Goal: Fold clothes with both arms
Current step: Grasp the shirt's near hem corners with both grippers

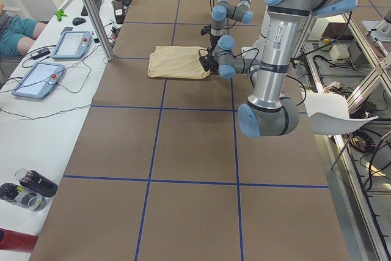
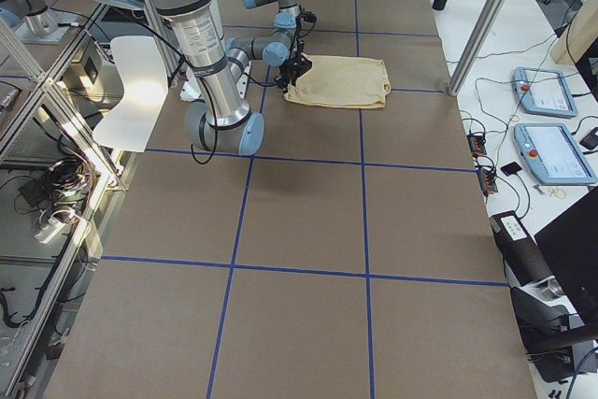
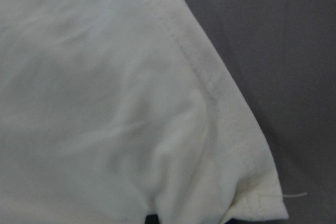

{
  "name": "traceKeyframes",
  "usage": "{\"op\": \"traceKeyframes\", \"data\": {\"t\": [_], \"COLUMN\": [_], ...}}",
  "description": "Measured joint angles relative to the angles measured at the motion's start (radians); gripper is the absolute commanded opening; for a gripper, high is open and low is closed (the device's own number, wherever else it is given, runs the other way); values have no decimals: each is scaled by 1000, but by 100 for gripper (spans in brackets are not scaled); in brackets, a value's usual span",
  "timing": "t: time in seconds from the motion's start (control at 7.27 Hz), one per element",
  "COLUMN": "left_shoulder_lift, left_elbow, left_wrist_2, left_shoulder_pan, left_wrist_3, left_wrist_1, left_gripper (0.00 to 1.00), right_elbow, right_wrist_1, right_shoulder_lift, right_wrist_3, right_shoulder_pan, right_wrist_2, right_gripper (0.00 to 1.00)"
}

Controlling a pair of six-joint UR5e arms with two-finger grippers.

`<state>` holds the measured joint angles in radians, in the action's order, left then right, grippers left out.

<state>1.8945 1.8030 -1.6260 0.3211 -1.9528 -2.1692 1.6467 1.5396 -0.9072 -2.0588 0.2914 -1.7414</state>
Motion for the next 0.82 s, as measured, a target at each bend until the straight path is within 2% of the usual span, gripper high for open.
{"op": "traceKeyframes", "data": {"t": [0.82], "left_shoulder_lift": [11], "left_elbow": [24], "left_wrist_2": [-1], "left_shoulder_pan": [1], "left_wrist_3": [-1], "left_wrist_1": [0], "left_gripper": [0], "right_elbow": [56], "right_wrist_1": [8], "right_shoulder_lift": [-22], "right_wrist_3": [5], "right_shoulder_pan": [16], "right_wrist_2": [-9], "right_gripper": [0]}}
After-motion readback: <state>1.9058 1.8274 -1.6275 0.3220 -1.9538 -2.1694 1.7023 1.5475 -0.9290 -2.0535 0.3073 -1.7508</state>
